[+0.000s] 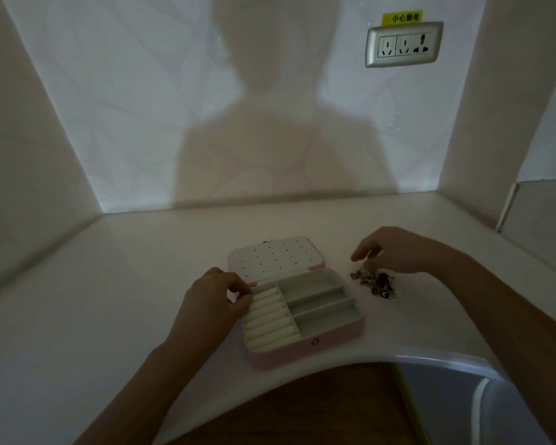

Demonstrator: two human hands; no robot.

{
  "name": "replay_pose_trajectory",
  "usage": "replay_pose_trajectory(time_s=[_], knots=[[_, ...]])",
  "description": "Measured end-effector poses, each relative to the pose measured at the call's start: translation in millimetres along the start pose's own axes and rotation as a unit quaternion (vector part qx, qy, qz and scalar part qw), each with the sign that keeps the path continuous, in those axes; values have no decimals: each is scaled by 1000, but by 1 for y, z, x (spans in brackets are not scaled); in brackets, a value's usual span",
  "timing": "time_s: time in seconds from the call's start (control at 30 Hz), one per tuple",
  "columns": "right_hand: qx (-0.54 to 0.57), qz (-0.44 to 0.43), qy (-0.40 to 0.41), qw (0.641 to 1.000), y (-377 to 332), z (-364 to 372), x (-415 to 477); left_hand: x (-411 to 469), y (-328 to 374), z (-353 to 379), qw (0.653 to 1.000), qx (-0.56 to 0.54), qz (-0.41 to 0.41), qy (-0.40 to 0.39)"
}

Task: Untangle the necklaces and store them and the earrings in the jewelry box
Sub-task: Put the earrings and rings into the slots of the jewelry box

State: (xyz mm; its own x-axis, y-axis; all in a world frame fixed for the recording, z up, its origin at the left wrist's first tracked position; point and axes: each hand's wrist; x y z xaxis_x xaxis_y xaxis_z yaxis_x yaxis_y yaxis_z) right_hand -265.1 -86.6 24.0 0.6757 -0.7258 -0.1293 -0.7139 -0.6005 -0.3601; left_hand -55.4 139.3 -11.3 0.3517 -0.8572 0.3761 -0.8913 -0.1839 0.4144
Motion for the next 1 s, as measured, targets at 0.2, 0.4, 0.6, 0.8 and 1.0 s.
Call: replay_pose_trajectory(time_s=[0.2,0.4,0.6,0.8,1.0], knots=[[16,-25,-52,998,9,-9,7,1,2,6,999,-35,-16,-3],[34,-33,-30,998,9,-8,12,9,2,-1,997,-50,-23,-47],[182,-21,44,982,11,-17,4,25,15,-18,1000,4,0,-31],[375,-40,37,925,-14,-14,-16,51,45,-20,962,-267,-1,-55],[455,-46,-15,889,-44,4,-32,54,65,-6,910,-406,-3,-81]])
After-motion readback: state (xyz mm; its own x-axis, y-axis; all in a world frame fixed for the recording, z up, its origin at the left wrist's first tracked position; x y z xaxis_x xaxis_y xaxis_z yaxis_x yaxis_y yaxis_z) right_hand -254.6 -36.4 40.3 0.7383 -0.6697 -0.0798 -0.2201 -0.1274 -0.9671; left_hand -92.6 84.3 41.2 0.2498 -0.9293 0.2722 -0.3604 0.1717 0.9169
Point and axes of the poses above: each hand's wrist, its own x-axis towards the middle knuckle, its own z-axis out of the palm, y = z × x, and after that the axes turned 9 degrees about z, right-handed
